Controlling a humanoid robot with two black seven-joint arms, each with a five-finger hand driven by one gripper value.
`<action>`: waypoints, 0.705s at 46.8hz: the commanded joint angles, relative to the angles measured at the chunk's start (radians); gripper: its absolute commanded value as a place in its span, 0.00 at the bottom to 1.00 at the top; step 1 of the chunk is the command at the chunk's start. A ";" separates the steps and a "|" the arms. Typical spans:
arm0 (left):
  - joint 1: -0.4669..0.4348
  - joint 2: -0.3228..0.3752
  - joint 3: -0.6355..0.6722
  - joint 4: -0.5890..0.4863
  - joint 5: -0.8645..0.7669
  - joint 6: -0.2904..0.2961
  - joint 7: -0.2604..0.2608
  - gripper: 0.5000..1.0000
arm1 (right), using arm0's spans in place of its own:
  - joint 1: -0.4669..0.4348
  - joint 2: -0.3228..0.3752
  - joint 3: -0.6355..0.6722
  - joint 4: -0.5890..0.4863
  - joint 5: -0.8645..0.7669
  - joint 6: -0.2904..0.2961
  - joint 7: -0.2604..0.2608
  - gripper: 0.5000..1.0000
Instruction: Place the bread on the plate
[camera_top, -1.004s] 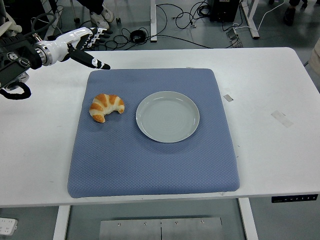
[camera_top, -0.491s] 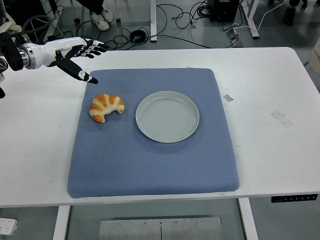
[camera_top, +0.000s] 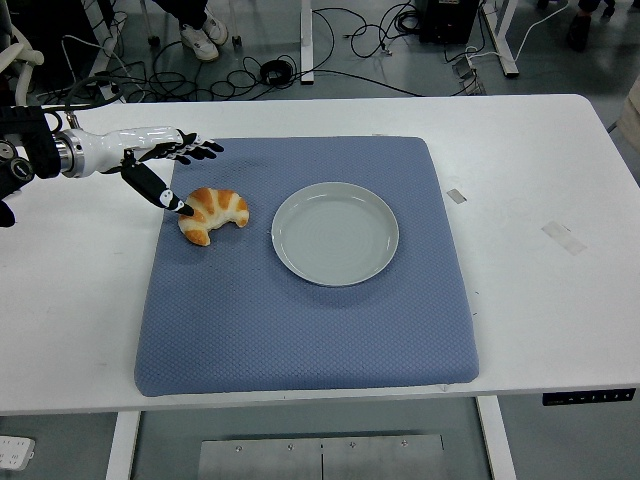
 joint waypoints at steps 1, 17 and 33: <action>0.001 -0.003 0.001 0.000 0.000 0.002 0.000 0.80 | 0.000 0.000 0.000 0.000 0.000 0.000 0.000 1.00; 0.029 -0.015 0.001 0.005 0.000 0.009 -0.001 0.80 | 0.000 0.000 0.000 0.000 0.000 0.000 0.000 1.00; 0.052 -0.055 -0.001 0.019 -0.013 0.087 -0.001 0.77 | 0.000 0.000 0.000 0.000 0.000 0.000 0.000 1.00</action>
